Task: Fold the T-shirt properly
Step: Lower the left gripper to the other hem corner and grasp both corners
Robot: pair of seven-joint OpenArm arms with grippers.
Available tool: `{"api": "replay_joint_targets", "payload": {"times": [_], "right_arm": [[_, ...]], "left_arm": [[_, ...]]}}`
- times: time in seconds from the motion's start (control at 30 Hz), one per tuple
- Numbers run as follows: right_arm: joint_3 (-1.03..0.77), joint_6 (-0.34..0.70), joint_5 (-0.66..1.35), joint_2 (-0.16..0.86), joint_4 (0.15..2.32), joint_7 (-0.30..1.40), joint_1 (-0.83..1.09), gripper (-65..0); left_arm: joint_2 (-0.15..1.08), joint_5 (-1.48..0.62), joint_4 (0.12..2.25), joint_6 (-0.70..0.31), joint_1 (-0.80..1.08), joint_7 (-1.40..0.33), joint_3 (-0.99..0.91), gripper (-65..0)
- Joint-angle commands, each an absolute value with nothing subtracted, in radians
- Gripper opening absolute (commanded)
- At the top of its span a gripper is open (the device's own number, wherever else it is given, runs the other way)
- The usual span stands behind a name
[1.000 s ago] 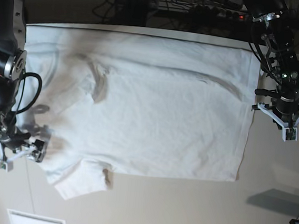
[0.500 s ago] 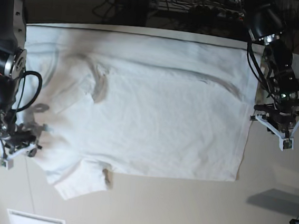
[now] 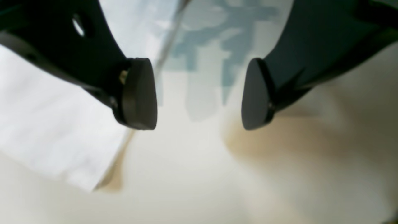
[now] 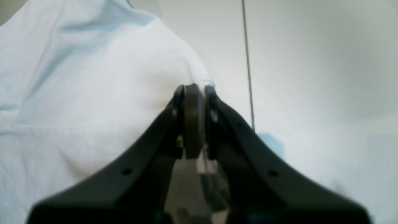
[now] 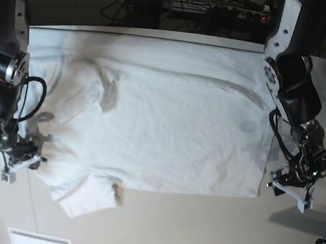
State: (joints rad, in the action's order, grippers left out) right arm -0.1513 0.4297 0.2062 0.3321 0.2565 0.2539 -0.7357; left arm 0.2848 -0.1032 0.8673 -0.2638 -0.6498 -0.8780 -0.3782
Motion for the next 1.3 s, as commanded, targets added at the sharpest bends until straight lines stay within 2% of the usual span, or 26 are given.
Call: {"api": "replay_joint_targets", "payload": {"times": [0.0, 0.23, 0.3, 0.6, 1.07, 1.27], "right_arm": [[-0.154, 0.429, 0.193, 0.343, 0.263, 0.283, -0.753, -65.0], [-0.154, 0.429, 0.193, 0.346, 0.265, 0.282, -0.742, -65.0], [-0.153, 0.43, 0.193, 0.348, 0.266, 0.282, -0.742, -65.0], [-0.153, 0.432, 0.193, 0.363, 0.266, 0.282, -0.742, -65.0], [-0.153, 0.432, 0.193, 0.363, 0.325, 0.288, -0.708, -65.0], [-0.153, 0.432, 0.193, 0.364, 0.325, 0.305, -0.71, -65.0]], "left_arm": [[0.318, -0.125, 0.809, -0.263, -0.707, -0.823, -0.371, -22.7], [0.366, -0.064, 0.269, -0.263, -0.909, -0.487, -0.366, -22.7], [0.378, -0.033, 0.18, -0.263, -0.937, -0.404, -0.366, -22.7], [0.378, -0.062, 0.173, -0.263, -0.941, -0.392, -0.369, -22.5], [0.311, -0.051, 0.17, -0.265, -0.935, -0.394, -0.366, -23.0], [0.302, -0.05, 0.171, -0.268, -0.935, -0.438, -0.366, -23.5]]}}
